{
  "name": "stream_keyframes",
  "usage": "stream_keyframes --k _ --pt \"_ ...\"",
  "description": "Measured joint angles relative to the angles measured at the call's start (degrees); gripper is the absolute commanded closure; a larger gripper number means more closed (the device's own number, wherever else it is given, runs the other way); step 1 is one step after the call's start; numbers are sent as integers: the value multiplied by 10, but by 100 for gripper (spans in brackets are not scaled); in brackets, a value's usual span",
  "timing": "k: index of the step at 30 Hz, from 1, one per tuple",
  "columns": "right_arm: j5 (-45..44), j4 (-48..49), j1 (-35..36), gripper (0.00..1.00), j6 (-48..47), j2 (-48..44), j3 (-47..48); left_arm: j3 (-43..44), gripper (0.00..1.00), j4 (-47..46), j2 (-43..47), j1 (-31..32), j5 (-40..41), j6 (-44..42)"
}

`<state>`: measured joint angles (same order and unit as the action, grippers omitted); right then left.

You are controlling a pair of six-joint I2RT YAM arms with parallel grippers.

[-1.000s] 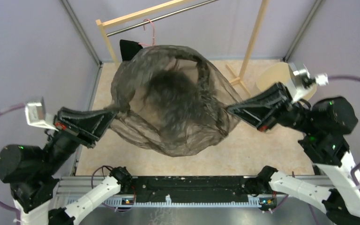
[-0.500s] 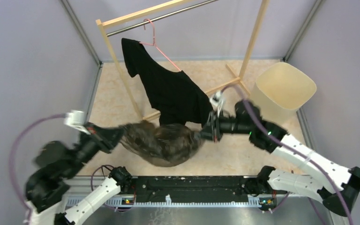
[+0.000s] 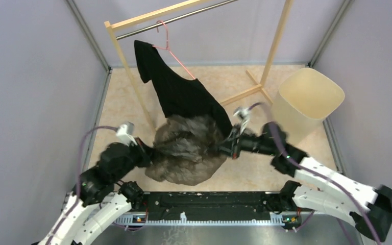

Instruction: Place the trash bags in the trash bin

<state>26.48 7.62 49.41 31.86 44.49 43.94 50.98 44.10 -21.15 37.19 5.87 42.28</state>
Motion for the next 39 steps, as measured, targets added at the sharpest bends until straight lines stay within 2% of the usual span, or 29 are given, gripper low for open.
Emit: stream_keyframes --k 1,3,4,6,9,12,14,16,19,20,22,24,27,30,33,35,39 --pt "1 -3 0 100 19 21 -70 -60 100 48 12 0 1 17" --pt "-4 -57 0 100 47 59 -177 -103 98 130 31 0 11 36" --pt "-7 -108 1 100 53 59 -205 -98 99 161 50 0 21 41" --pt "-17 -177 1 100 42 51 -187 -49 100 165 80 2 43 39" --pt "-29 -244 1 100 -3 74 -12 97 100 110 57 9 57 8" --pt "-23 -236 1 100 -49 139 257 275 100 43 -48 12 34 -36" --pt "-15 -203 1 100 -64 141 347 375 100 2 -127 12 10 -60" --pt "-11 -172 1 100 -73 110 360 404 100 -32 -173 12 3 -76" --pt "-17 -144 1 100 -76 33 269 301 100 -43 -157 12 12 -71" --pt "-21 -137 1 100 -73 18 230 236 100 -50 -138 13 14 -61" --pt "-28 -132 1 100 -61 6 137 97 100 -31 -95 14 13 -32" --pt "-38 -170 0 100 -54 25 70 12 100 21 -70 14 10 -13" --pt "-58 -254 -2 100 -61 69 53 22 100 87 -67 14 26 -5" --pt "-69 -295 -2 100 -82 69 104 135 100 95 -75 14 54 -15" --pt "-70 -280 -2 100 -97 65 168 228 100 49 -67 14 78 -20" --pt "-69 -248 -2 100 -99 52 174 218 100 7 -41 14 80 -18" --pt "-68 -218 -2 100 -92 28 120 105 100 -17 5 14 52 -3"
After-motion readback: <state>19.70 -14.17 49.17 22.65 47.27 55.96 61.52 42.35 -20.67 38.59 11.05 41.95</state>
